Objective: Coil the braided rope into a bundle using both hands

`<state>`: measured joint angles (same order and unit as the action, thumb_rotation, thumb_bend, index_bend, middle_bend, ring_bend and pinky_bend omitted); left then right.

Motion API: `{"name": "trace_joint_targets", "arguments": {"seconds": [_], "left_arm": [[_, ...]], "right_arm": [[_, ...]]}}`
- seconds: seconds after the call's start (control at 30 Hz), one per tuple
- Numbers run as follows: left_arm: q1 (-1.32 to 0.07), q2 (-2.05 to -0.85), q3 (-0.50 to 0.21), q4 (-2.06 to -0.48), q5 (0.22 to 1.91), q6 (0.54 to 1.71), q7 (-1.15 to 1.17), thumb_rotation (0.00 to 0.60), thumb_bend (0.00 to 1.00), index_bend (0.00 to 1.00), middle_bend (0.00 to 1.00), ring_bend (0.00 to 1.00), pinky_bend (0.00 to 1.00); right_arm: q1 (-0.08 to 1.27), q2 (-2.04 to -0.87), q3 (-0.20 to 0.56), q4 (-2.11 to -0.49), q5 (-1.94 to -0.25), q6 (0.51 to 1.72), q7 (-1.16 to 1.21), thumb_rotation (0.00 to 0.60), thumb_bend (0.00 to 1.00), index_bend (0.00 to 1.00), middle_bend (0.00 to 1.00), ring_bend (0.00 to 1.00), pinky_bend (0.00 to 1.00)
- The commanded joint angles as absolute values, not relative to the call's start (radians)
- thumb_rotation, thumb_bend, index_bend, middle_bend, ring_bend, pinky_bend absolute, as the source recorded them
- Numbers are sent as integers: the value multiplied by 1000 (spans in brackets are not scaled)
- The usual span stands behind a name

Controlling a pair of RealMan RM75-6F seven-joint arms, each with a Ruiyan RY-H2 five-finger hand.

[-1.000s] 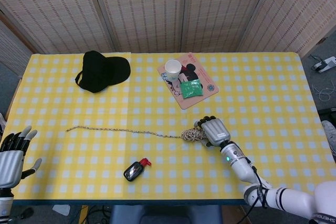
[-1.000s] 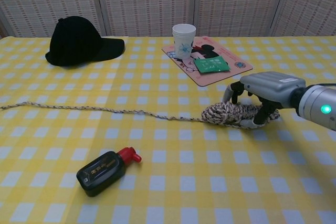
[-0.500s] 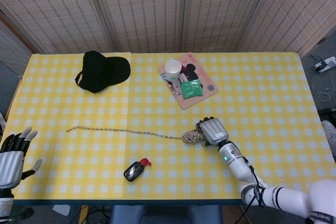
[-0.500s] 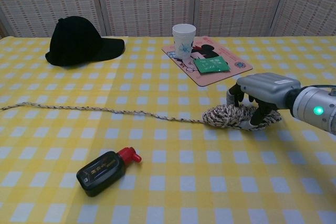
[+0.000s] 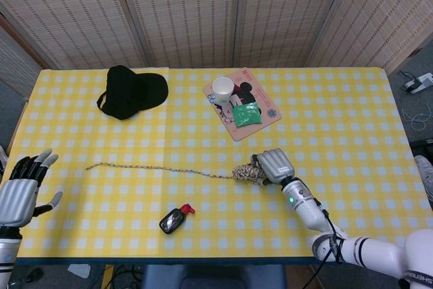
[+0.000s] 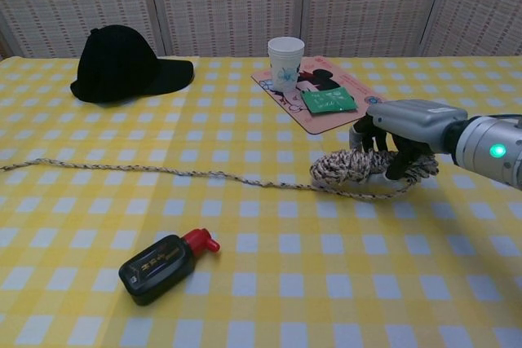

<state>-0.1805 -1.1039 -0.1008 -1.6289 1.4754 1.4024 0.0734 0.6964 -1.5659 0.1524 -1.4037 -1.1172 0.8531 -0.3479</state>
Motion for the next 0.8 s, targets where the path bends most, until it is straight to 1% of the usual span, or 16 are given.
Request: {"name": "trace_joint_targets", "arguments": {"seconds": [0.03, 0.2, 0.3, 0.37, 0.47, 0.53, 0.57, 0.6, 0.67, 0.7, 0.8], "left_arm": [[-236, -1078, -129, -1637, 1480, 1342, 21, 600, 293, 172, 95, 134, 67], [-324, -1071, -161, -1624, 1473, 1244, -17, 600, 293, 225, 160, 203, 81], [-381, -1096, -180, -1603, 1469, 1194, -2, 600, 293, 286, 258, 290, 126], [-413, -1127, -187, -1576, 1461, 1165, 15, 600, 293, 373, 342, 361, 180], [-468, -1171, -186, -1534, 1437, 1092, 82, 600, 293, 427, 442, 432, 258], [-500, -1206, -184, -1502, 1417, 1052, 137, 600, 293, 443, 522, 494, 353], [-512, -1221, -184, -1488, 1406, 1036, 156, 600, 293, 455, 595, 559, 458], [-526, -1240, -185, -1471, 1386, 1017, 180, 600, 293, 461, 639, 600, 523], [-545, -1268, -187, -1446, 1355, 991, 210, 600, 293, 473, 766, 713, 702], [-557, -1285, -189, -1431, 1335, 973, 226, 600, 293, 474, 817, 754, 764], [-585, -1320, -191, -1394, 1291, 935, 259, 600, 293, 474, 921, 842, 876]], "right_arm": [[703, -1513, 167, -1459, -1124, 864, -348, 600, 600, 650, 582, 503, 608], [713, -1456, 180, -1512, -1124, 877, -365, 600, 609, 661, 593, 514, 619], [720, -1431, 186, -1532, -1114, 877, -371, 600, 611, 664, 594, 514, 620], [725, -1424, 184, -1534, -1109, 875, -378, 600, 611, 665, 594, 516, 620], [731, -1420, 183, -1533, -1102, 873, -379, 600, 611, 668, 595, 519, 620], [733, -1420, 182, -1529, -1104, 876, -375, 600, 611, 669, 595, 521, 622], [734, -1420, 180, -1527, -1106, 876, -372, 600, 611, 671, 595, 522, 624], [735, -1420, 179, -1525, -1109, 876, -367, 600, 611, 672, 596, 524, 626], [735, -1419, 178, -1521, -1114, 877, -356, 600, 611, 673, 596, 524, 626], [735, -1418, 177, -1517, -1115, 876, -349, 600, 611, 673, 596, 524, 626], [737, -1418, 176, -1508, -1117, 874, -335, 600, 611, 673, 596, 524, 626]]}}
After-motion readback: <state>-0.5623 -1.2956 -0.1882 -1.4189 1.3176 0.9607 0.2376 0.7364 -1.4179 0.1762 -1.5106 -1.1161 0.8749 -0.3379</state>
